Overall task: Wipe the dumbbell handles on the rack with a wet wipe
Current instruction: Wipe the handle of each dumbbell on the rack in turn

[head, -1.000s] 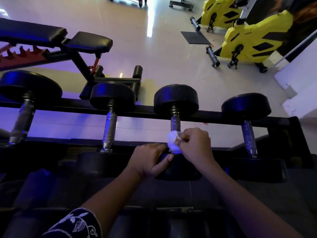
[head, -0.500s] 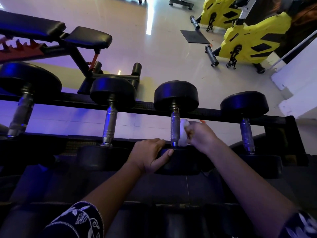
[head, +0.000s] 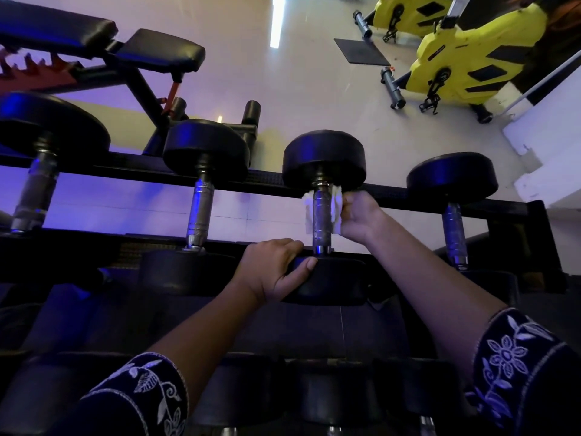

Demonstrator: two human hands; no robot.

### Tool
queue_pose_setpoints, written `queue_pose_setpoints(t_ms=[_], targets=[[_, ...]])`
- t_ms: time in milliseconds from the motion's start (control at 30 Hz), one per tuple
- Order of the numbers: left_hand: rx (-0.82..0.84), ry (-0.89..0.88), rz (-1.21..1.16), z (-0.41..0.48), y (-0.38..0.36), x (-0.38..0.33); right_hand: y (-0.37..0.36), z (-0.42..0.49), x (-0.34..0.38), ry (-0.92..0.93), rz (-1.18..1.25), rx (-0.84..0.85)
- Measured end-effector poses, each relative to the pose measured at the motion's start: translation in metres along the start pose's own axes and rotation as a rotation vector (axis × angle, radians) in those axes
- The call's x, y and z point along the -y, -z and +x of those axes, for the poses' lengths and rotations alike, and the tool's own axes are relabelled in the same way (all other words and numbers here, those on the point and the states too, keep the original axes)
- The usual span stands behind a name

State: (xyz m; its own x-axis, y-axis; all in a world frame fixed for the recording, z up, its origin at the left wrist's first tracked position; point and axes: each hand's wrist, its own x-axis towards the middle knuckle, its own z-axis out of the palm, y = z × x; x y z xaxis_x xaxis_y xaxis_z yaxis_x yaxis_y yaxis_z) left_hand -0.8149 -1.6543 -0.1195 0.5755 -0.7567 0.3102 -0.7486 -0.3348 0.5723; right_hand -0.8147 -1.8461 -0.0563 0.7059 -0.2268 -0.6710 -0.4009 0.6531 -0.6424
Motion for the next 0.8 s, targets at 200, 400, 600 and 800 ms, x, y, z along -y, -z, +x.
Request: queue_pose_setpoints(t_ms=[200, 400, 600, 800], targets=[[0.006, -0.008, 0.009, 0.0, -0.001, 0.001, 0.028, -0.014, -0.022, -0.128, -0.411, 0.158], [0.004, 0.002, 0.009, 0.001, -0.002, 0.002, 0.004, -0.007, 0.016, 0.1, -0.339, 0.054], [0.007, -0.002, 0.008, 0.001, -0.002, 0.003, 0.024, -0.056, -0.035, 0.352, -1.239, -0.115], [0.005, 0.008, 0.01, 0.0, -0.001, 0.0, -0.014, -0.018, -0.021, 0.583, -1.134, -0.522]])
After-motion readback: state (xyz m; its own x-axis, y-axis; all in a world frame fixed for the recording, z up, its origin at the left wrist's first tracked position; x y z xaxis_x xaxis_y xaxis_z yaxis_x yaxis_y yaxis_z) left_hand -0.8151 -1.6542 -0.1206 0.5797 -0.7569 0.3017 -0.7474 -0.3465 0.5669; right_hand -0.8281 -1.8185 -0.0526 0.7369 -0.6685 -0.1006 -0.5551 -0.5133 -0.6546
